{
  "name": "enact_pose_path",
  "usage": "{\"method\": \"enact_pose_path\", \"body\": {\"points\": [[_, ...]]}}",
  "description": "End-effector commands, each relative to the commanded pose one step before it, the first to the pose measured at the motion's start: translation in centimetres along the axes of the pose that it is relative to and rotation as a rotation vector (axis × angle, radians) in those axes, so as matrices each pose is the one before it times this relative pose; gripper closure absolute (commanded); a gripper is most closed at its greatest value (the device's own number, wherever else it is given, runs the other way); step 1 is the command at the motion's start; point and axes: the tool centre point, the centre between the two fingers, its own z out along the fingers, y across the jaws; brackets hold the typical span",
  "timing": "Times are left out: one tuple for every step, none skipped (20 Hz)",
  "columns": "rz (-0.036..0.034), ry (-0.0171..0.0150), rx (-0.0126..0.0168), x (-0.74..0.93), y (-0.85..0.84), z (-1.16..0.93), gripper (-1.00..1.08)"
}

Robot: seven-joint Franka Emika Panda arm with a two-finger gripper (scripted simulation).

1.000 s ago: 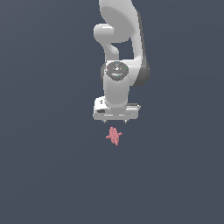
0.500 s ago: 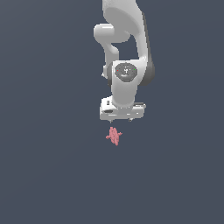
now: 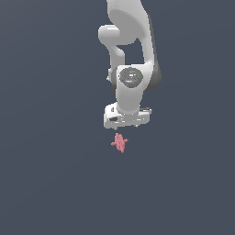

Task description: Pick up the object and move it to a goal position.

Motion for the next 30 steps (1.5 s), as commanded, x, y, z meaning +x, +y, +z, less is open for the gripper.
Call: {"method": "enact_pose_path", "body": {"points": [[-0.03656, 0.00222, -0.00165, 0.13, 0.183, 0.222, -0.92], [-0.01765, 0.00108, -0.00077, 0.06, 0.08, 0.104, -0.92], [-0.01897, 0.00115, -0.00082, 0.062, 0.086, 0.112, -0.92], [-0.02025, 0.00123, -0.00088, 0.065, 0.094, 0.12, -0.92], [-0.02156, 0.00132, -0.00094, 0.067, 0.103, 0.128, -0.92], [-0.0229, 0.00139, -0.001, 0.068, 0.109, 0.136, -0.92], [-0.02426, 0.00146, -0.00106, 0.068, 0.116, 0.144, -0.92], [-0.02559, 0.00153, -0.00111, 0.069, 0.124, 0.152, -0.92], [-0.02655, 0.00159, -0.00116, 0.067, 0.129, 0.158, -0.92], [-0.02658, 0.00158, -0.00116, 0.063, 0.13, 0.158, -0.92], [-0.02657, 0.00158, -0.00116, 0.059, 0.131, 0.159, -0.92], [-0.02658, 0.00158, -0.00116, 0.055, 0.131, 0.159, -0.92], [-0.02657, 0.00157, -0.00116, 0.051, 0.132, 0.159, -0.92], [-0.02657, 0.00157, -0.00117, 0.047, 0.132, 0.159, -0.92], [-0.02657, 0.00157, -0.00117, 0.043, 0.132, 0.159, -0.92], [-0.02656, 0.00158, -0.00118, 0.038, 0.132, 0.159, -0.92], [-0.02656, 0.00158, -0.00119, 0.035, 0.132, 0.159, -0.92], [-0.02655, 0.00158, -0.0012, 0.03, 0.132, 0.159, -0.92], [-0.02655, 0.00159, -0.00121, 0.027, 0.132, 0.159, -0.92], [-0.02655, 0.00159, -0.00122, 0.023, 0.131, 0.159, -0.92], [-0.02654, 0.0016, -0.00123, 0.019, 0.131, 0.159, -0.92], [-0.02619, 0.00158, -0.00123, 0.014, 0.129, 0.157, -0.92], [-0.02492, 0.00151, -0.00119, 0.01, 0.122, 0.149, -0.92], [-0.02357, 0.00143, -0.00114, 0.007, 0.115, 0.141, -0.92], [-0.02221, 0.00135, -0.00109, 0.003, 0.108, 0.133, -0.92], [-0.02087, 0.00128, -0.00103, 0.001, 0.1, 0.124, -0.92], [-0.01951, 0.0012, -0.00098, -0.002, 0.094, 0.116, -0.92], [-0.01816, 0.00112, -0.00092, -0.003, 0.087, 0.108, -0.92], [-0.0168, 0.00104, -0.00086, -0.005, 0.08, 0.1, -0.92], [-0.01547, 0.00096, -0.0008, -0.005, 0.073, 0.092, -0.92]]}}
